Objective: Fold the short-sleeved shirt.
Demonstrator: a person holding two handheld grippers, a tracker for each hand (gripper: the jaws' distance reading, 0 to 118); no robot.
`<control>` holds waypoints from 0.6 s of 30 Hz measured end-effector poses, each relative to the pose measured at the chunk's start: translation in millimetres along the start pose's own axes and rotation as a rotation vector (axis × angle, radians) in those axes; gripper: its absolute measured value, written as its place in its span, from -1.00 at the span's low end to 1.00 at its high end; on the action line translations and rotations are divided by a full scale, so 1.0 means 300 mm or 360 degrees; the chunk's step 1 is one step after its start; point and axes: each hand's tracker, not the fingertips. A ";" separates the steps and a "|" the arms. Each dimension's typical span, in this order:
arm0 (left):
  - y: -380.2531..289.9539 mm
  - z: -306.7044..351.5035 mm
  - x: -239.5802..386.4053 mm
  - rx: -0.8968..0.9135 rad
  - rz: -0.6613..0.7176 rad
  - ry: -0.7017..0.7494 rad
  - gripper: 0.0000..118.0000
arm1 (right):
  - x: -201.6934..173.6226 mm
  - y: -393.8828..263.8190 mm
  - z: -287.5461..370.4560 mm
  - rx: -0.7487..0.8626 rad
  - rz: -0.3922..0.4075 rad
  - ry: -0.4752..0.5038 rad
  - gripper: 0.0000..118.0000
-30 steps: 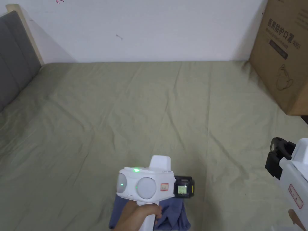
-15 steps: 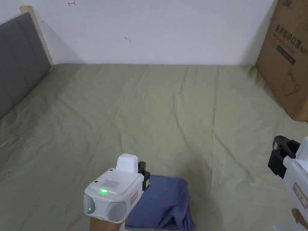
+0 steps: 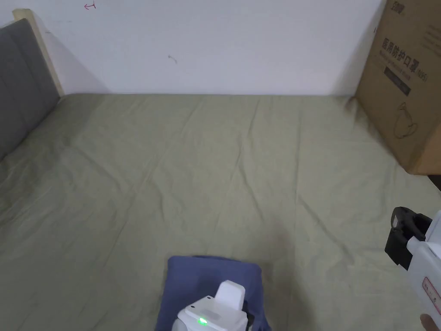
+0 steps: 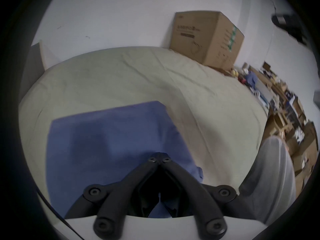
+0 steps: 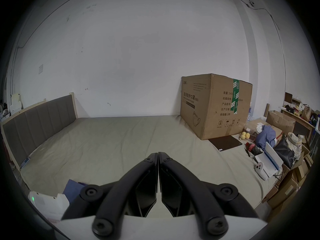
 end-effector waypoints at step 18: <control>0.249 0.286 -0.079 0.0456 0.0202 -0.0014 -1.00 | -0.005 0.030 0.032 0.0058 -0.0018 0.0013 -0.98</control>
